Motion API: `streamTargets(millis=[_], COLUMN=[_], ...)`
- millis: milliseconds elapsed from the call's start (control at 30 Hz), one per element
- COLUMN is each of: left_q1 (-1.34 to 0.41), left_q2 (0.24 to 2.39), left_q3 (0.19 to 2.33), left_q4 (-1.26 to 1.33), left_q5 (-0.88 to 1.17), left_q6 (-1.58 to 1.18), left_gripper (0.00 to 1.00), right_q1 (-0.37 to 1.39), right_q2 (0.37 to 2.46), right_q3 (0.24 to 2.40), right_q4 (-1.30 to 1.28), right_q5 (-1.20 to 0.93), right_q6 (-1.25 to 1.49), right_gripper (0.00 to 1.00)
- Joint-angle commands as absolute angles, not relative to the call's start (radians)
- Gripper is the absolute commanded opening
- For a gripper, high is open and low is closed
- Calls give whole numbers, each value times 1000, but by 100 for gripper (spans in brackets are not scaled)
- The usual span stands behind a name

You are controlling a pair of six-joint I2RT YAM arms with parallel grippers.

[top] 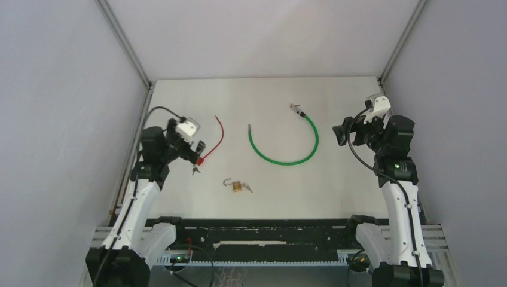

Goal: Lock with the key
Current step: Pick up the lock from the center of the board.

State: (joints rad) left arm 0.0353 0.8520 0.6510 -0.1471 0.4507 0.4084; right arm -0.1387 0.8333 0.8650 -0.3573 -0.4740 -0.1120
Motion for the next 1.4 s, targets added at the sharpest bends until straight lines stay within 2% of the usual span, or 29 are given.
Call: streamTargets(millis=[0,333,567,733,900,1233,1367], left_q1=[-161,-420,-478,-527,-572,-590,-607], left_q2=[952,1172,1237,1256,1292,1362,1349], left_q3=[758,786,758,766,765,759,731], left_q4=[-546,-615,-565,-534,-507,-510,-472], left_q5=[382,332,293,302,299,283,281], left_q6=[864,902,886,878,866,846,840], left_gripper=[100,98,91,81,76,59,48], right_q1=[-87,-34,6,46,46,47,46], right_q2=[834,850,871,891,896,900,906], right_q3=[872,854,850,849,843,839,840], right_q4=[-352,-361,-363,-364,-364,-370,-371], right_q5=[-513,-529,-526,-483,-507,-506,-509], right_q6=[-190,-229,-242,-263,-255,-266,-268], right_gripper=[100,100,100,100,100,100,100])
